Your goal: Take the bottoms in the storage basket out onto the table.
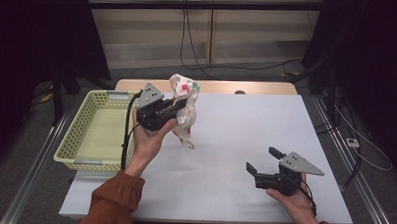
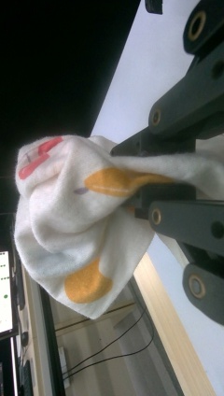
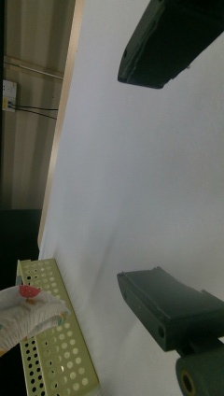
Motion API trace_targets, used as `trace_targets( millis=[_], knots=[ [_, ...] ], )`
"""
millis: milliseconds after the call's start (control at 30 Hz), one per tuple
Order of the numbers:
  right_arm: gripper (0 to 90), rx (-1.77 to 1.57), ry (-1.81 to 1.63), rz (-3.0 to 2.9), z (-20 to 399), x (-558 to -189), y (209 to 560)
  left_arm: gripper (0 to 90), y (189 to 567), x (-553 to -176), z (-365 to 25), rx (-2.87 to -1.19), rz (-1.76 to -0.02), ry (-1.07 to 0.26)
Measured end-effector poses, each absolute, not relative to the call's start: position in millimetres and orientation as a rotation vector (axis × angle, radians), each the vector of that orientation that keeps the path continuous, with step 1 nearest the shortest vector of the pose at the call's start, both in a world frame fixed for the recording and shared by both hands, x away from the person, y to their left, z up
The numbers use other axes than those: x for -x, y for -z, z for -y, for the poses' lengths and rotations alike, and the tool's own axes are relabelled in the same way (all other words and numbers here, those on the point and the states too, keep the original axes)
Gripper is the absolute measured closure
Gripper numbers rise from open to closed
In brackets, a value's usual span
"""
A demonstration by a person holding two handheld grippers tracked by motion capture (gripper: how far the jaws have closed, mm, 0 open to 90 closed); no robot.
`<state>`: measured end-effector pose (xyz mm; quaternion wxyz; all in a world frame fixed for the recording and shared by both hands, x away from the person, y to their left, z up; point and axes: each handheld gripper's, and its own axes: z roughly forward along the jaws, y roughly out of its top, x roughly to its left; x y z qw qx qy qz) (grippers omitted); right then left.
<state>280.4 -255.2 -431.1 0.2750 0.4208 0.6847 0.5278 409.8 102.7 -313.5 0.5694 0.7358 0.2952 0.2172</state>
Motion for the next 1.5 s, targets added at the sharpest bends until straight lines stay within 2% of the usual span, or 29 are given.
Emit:
trace_targets(
  millis=[800,1500],
  knots=[
    [4.8,-1.138,-1.418,-1.838,255,-281,431,81.0,336,-440,-77,-1.794,-0.788,-0.501],
    [4.8,-1.134,-1.415,-1.84,256,-282,432,80.8,362,-453,-51,-1.872,-0.797,-0.465]
  ],
)
